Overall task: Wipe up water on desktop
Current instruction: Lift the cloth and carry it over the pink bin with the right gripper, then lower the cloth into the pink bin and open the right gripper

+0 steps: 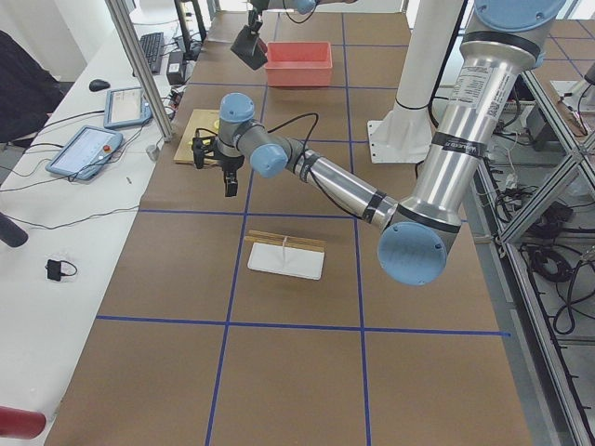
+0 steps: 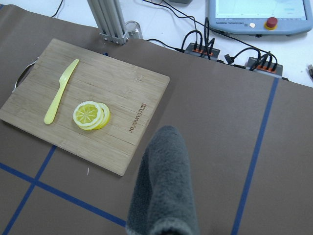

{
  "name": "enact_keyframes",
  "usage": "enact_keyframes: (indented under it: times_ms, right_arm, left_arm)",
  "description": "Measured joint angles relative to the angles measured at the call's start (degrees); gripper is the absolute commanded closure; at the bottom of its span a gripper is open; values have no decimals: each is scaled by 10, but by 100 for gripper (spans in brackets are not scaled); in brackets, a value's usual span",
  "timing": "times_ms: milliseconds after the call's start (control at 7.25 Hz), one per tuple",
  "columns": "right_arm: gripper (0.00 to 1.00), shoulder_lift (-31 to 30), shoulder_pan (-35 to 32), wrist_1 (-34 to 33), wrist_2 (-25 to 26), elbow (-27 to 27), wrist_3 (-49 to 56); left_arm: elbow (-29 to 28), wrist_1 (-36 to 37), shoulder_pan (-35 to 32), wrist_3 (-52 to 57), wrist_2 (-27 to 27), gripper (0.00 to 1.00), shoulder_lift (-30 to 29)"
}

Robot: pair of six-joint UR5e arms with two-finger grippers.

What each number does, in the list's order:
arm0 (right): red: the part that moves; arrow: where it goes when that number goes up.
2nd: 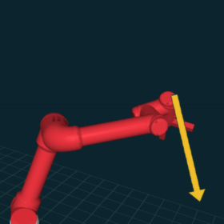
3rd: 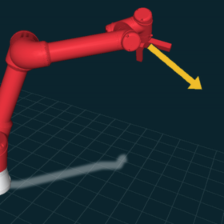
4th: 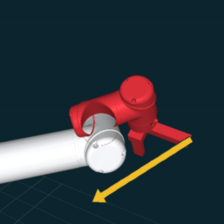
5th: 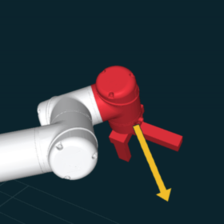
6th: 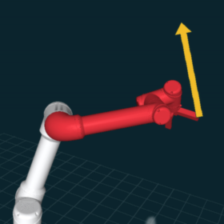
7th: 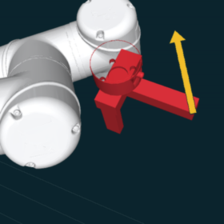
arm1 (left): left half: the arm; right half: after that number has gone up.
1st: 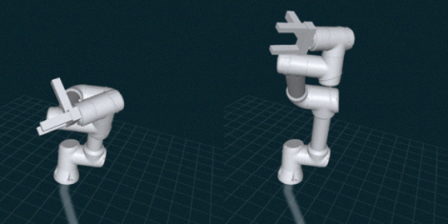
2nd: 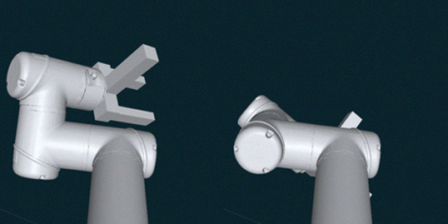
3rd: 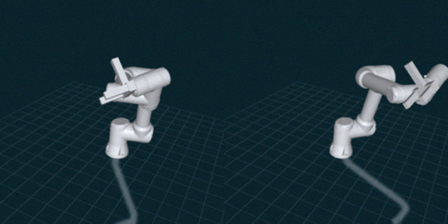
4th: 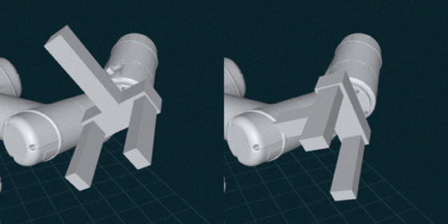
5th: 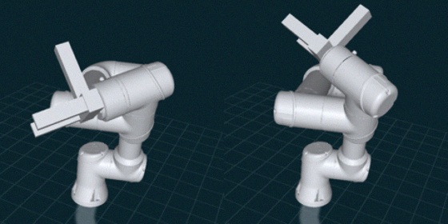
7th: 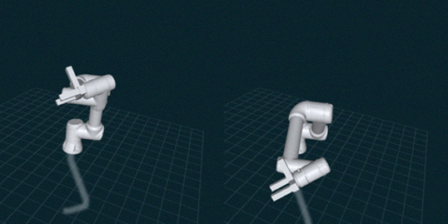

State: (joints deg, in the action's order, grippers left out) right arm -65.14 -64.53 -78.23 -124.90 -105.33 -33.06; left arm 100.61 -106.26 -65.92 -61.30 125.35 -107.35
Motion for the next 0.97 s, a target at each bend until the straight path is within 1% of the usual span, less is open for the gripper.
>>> enact_keyframes:
  times_ms: [138, 276, 414, 552, 966]
  right_arm:
    - [100, -34, -47, -2, -60, -4, 2]
    - [100, -76, -80, -3, -110, -11, 3]
    - [100, -125, -90, -3, -133, -24, 4]
    - [100, -164, -80, -3, -139, -36, 4]
    - [100, -238, -25, -4, -140, -72, 3]
  left_arm:
    - [1, 0, 0, -1, 0, 1, 1]
    - [2, 0, 0, -2, 1, 1, 2]
    - [2, 0, 0, -2, 1, 1, 2]
    - [2, 0, 0, -2, 1, 1, 3]
    - [2, 0, 0, -2, 1, 1, 3]
